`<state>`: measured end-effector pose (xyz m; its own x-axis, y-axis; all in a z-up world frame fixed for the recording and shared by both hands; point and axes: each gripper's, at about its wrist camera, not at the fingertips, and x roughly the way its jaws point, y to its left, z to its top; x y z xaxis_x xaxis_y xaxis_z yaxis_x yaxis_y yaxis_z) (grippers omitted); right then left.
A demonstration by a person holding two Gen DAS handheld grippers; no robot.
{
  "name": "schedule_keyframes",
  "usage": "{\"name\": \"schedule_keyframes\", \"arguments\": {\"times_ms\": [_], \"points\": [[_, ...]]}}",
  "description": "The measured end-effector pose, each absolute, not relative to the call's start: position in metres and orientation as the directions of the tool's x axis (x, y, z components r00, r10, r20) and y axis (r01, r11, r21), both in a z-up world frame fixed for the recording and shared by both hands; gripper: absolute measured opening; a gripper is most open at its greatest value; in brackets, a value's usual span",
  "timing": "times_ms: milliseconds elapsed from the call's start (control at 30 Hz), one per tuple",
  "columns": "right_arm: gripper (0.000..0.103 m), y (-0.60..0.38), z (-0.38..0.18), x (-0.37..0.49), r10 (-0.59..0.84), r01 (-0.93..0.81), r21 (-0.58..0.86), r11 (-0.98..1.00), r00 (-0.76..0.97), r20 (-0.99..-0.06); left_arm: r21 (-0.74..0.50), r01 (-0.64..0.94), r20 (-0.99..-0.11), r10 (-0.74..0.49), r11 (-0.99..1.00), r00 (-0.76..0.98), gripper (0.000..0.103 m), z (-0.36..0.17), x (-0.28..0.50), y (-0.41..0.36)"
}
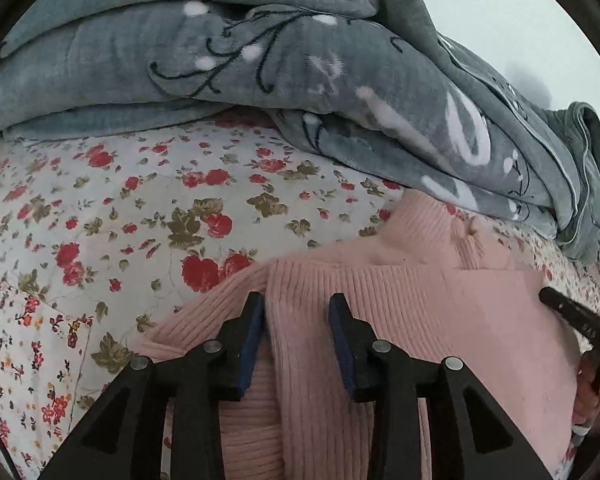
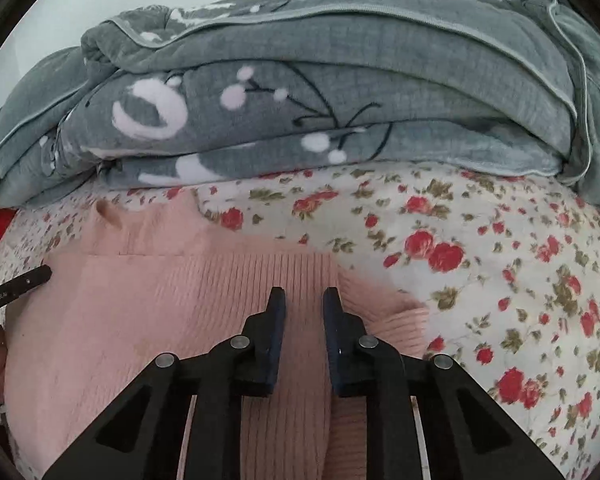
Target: Fold small clothes
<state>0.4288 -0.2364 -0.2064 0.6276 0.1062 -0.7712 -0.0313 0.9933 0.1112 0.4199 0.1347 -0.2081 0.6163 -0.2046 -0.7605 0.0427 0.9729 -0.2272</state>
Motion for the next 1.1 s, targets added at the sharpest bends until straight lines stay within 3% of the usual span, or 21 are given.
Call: {"name": "schedule_keyframes", "arguments": {"times_ms": [200, 267, 367, 600, 933, 1033, 1100], "points": [[0.036, -0.247, -0.182, 0.407, 0.06, -0.013, 0.067, 0.998, 0.636, -0.769, -0.271, 0.083, -0.695, -0.255, 0.959, 0.672, 0.059, -0.184, 0.396, 0.139], [0.055, -0.256, -0.169, 0.386, 0.066, -0.009, 0.08, 0.997, 0.649, -0.758, -0.289, 0.081, -0.672, -0.262, 0.954, 0.692, 0.06, -0.174, 0.385, 0.146], [0.065, -0.269, -0.158, 0.359, 0.13, -0.035, 0.143, 0.989, 0.655, -0.744, -0.358, 0.068, -0.67, -0.307, 0.931, 0.676, 0.061, -0.171, 0.364, 0.161], [0.066, -0.268, -0.169, 0.314, 0.233, -0.069, 0.246, 0.967, 0.634, -0.737, -0.433, 0.03, -0.692, -0.354, 0.901, 0.629, 0.063, -0.195, 0.318, 0.177], [0.066, -0.283, -0.208, 0.342, 0.282, 0.031, 0.365, 0.931, 0.574, -0.769, -0.379, 0.039, -0.731, -0.326, 0.924, 0.599, 0.071, -0.215, 0.343, 0.159], [0.068, -0.286, -0.211, 0.355, 0.316, 0.037, 0.41, 0.911, 0.576, -0.754, -0.394, 0.025, -0.72, -0.326, 0.919, 0.612, 0.071, -0.216, 0.348, 0.158], [0.065, -0.284, -0.215, 0.364, 0.357, 0.023, 0.445, 0.895, 0.562, -0.746, -0.399, 0.016, -0.72, -0.324, 0.917, 0.614, 0.062, -0.216, 0.351, 0.16]]}}
